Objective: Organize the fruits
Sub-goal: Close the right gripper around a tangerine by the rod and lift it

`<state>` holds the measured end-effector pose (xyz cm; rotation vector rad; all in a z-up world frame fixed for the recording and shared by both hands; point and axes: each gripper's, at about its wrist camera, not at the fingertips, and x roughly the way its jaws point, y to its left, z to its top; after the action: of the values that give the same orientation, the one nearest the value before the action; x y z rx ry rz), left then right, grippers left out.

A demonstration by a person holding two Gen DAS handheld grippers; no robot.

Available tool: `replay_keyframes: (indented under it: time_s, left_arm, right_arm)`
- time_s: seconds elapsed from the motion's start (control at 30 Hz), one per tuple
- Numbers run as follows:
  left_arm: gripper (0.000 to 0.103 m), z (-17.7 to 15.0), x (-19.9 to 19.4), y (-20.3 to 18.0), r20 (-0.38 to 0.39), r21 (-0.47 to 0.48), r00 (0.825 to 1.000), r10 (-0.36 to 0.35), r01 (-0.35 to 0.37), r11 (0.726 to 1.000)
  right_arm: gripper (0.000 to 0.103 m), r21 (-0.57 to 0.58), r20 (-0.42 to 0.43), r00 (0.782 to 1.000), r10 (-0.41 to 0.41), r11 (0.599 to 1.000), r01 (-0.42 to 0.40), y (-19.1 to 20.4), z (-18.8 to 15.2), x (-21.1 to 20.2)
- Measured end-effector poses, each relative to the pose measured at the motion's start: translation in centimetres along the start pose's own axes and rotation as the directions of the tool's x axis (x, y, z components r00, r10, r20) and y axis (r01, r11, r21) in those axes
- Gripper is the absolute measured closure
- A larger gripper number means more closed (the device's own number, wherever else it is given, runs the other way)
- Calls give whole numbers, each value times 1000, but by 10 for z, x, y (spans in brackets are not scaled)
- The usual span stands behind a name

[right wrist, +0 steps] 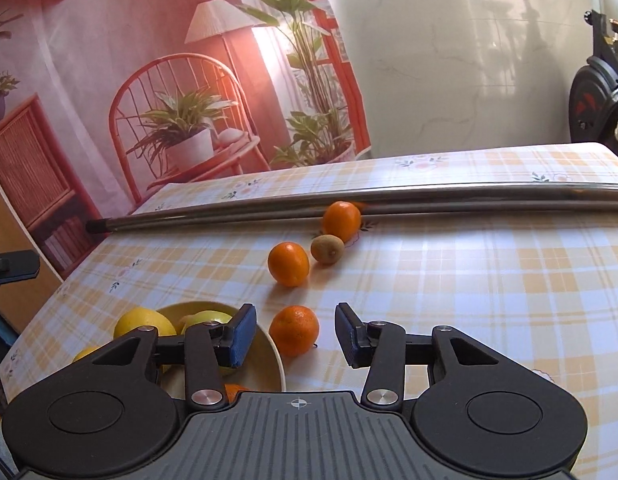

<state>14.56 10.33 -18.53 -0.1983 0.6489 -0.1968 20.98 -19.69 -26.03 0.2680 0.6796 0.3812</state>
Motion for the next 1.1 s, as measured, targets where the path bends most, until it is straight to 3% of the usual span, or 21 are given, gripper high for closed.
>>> replay_keyframes:
  time_s: [0.33,0.6,0.77,0.9,1.1]
  left_arm:
    - [59,-7,5,15,-30,-49,999,17,-19,999]
    - [59,-17,10,6,-53,-30,999,9,-11,999]
    - [59,-19,11,4,-59,-22,998,6,-8,1000]
    - [59,-20,12,3,-64,-18,998,5,-7,1000]
    - [59,-16,16,-2,-78,-20,997,-8,7,1000]
  right_arm:
    - [69,66,-49,998,-27,997,30,-2,3,30]
    - [68,179,-63,998,14,984,-3,-14,1,39]
    - [75,227,-57,997,52,973,-38,-20,-2,40]
    - [77,205,-35,999,34,978,-26,-19,-5,35]
    - [77,20,68,991,-117,993,116,-13,-8,13]
